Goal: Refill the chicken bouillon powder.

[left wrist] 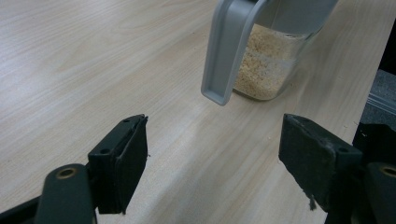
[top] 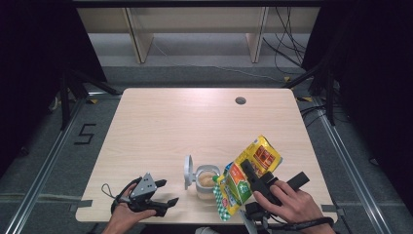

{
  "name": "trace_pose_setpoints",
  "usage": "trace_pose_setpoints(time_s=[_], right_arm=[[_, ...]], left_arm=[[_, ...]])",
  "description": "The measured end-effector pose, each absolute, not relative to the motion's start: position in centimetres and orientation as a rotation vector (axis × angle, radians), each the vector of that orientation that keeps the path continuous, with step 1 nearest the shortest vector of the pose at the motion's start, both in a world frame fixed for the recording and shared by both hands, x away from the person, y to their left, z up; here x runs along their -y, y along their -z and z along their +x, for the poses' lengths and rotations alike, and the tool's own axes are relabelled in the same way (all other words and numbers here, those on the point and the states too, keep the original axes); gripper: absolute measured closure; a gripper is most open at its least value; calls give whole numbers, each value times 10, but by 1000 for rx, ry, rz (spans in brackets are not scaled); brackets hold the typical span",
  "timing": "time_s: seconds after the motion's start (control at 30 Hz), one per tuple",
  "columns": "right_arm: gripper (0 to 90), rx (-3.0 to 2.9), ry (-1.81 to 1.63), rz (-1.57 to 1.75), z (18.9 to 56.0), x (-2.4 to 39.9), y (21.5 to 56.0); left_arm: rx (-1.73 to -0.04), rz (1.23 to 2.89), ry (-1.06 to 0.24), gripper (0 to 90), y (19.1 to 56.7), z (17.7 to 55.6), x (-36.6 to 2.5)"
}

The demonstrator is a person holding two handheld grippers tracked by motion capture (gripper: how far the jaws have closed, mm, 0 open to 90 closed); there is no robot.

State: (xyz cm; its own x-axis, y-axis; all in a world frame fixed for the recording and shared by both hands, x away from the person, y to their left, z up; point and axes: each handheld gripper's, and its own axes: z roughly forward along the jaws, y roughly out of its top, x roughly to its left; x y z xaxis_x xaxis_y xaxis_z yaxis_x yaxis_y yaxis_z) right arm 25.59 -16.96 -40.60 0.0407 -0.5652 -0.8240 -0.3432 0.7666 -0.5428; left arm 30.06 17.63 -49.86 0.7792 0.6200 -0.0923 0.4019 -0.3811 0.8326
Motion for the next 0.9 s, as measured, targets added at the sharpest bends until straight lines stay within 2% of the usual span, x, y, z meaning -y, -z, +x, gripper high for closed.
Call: trace_pose_setpoints(time_s=[0.9], right_arm=[[601, -1580, 205, -754, 256, 170, 405]], left_arm=[[-755, 2039, -304, 235, 498, 301, -177]])
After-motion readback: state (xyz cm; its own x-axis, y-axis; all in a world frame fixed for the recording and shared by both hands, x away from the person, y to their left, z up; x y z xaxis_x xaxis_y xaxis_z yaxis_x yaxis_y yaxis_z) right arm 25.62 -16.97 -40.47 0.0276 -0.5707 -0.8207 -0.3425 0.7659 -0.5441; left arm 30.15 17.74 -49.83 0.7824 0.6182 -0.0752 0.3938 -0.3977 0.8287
